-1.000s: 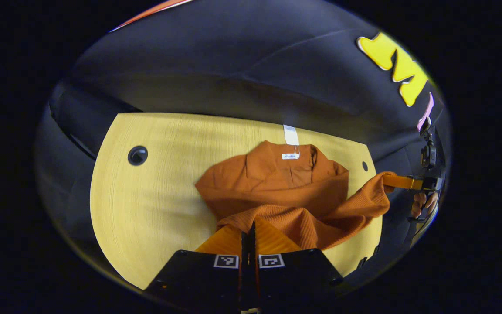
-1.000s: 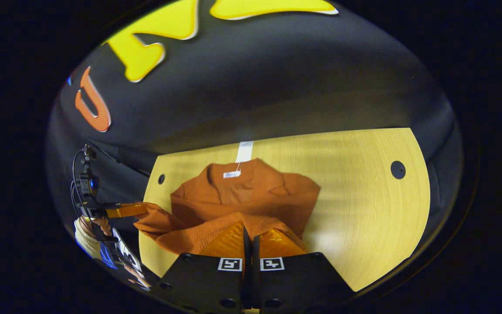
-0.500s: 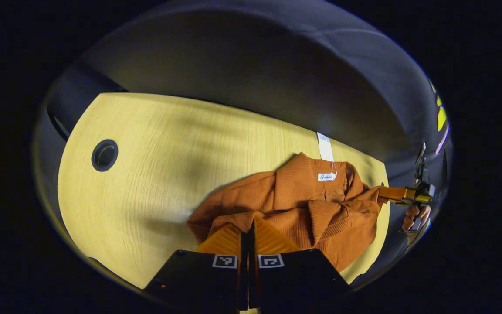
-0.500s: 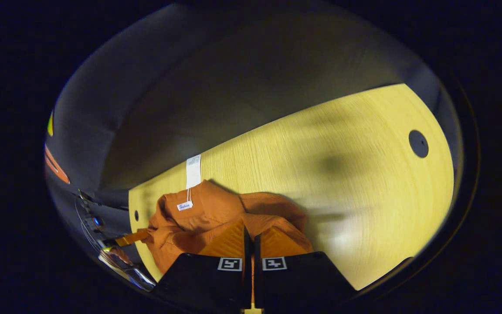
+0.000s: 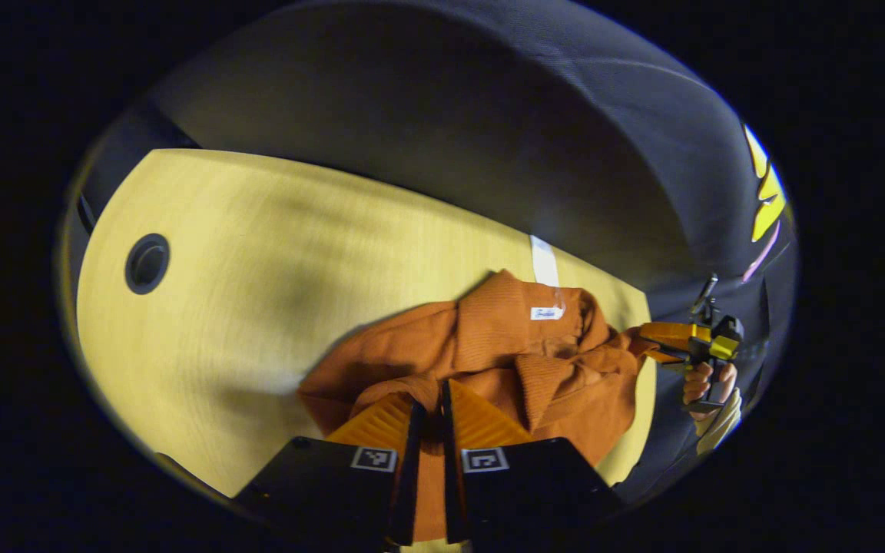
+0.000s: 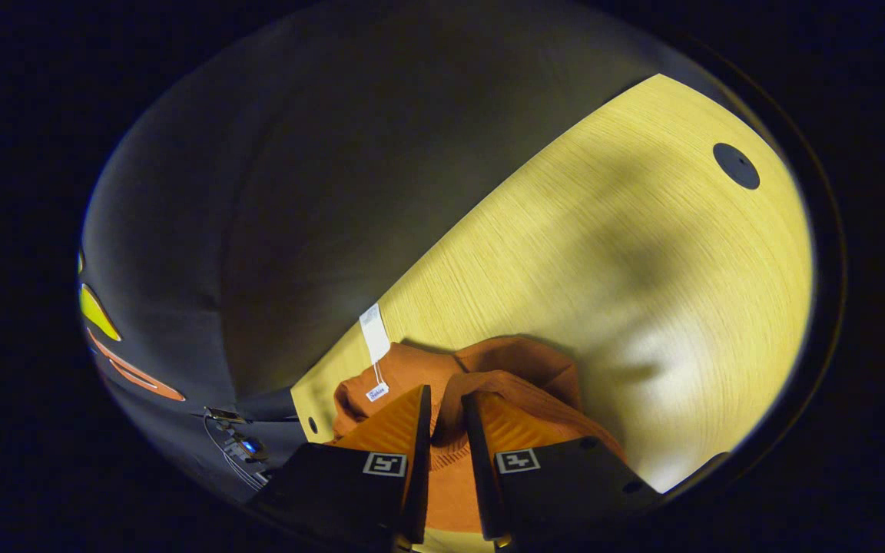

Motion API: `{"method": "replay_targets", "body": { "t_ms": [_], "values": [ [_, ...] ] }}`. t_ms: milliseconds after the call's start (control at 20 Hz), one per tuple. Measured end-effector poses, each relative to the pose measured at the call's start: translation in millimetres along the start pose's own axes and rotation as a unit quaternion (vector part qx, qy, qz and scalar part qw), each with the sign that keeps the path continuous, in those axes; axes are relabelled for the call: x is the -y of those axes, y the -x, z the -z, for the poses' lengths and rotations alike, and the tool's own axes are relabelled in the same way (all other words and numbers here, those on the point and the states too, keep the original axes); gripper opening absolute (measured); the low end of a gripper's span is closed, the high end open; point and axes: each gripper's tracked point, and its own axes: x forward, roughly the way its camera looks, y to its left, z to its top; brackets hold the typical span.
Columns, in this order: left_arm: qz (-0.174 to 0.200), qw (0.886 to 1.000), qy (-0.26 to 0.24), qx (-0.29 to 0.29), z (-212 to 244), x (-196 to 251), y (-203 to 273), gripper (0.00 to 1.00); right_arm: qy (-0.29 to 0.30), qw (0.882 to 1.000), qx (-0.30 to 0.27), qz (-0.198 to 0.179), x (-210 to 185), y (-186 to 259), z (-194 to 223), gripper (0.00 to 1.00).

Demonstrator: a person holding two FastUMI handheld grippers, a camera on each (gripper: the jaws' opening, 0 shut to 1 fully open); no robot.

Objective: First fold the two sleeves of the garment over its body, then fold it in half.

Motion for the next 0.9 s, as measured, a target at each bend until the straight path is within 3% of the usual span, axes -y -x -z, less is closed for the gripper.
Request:
{"method": "replay_targets", "body": {
  "t_ms": [50, 100, 150, 200, 300, 350, 400, 550, 600, 750, 900],
  "values": [
    [-0.001, 1.000, 0.000, 0.004, -1.1, 0.0, -0.7, 0.12, -0.001, 1.000, -0.001, -0.002, -2.1, -0.9, 2.6, 0.36],
    [-0.002, 1.000, 0.002, 0.007, -1.4, -0.2, -3.5, 0.32, 0.000, 1.000, -0.001, 0.001, -1.3, -0.9, 2.2, 0.44],
    [-0.006, 1.000, 0.005, 0.006, -0.4, -1.8, -5.1, 0.49, 0.000, 1.000, -0.001, -0.002, -1.5, -0.7, 1.0, 0.36],
    [-0.005, 1.000, 0.011, 0.004, 1.7, -2.2, -8.1, 0.57, -0.003, 1.000, 0.001, -0.001, -2.3, 0.7, -1.4, 0.44],
    [-0.002, 0.999, 0.032, 0.006, 2.6, -3.9, -14.1, 0.61, -0.026, 1.000, 0.005, -0.012, -4.8, 3.4, -6.9, 0.44],
    [0.004, 0.999, 0.045, 0.016, -0.8, -4.3, -14.5, 0.73, -0.046, 0.999, 0.008, -0.027, -8.8, 4.6, -10.2, 0.44],
    [0.012, 0.997, 0.064, 0.032, -8.0, -2.8, -12.0, 0.62, -0.068, 0.997, 0.012, -0.046, -14.0, 8.0, -15.5, 0.45],
    [0.062, 0.975, 0.181, 0.114, -45.7, 0.0, -2.6, 0.66, -0.121, 0.990, 0.036, -0.063, -6.6, 15.8, -33.6, 0.47],
    [0.063, 0.969, 0.205, 0.123, -44.8, -3.3, 0.2, 0.68, -0.127, 0.989, 0.041, -0.067, -5.7, 16.9, -36.2, 0.54],
    [0.059, 0.962, 0.222, 0.148, -48.4, -13.5, 9.4, 0.72, -0.111, 0.989, 0.064, -0.076, -11.0, 15.5, -45.2, 0.79],
    [0.059, 0.941, 0.210, 0.258, -90.0, -10.3, 21.4, 0.72, -0.070, 0.989, 0.108, -0.074, -23.3, 27.5, -60.8, 0.80]
  ]
}}
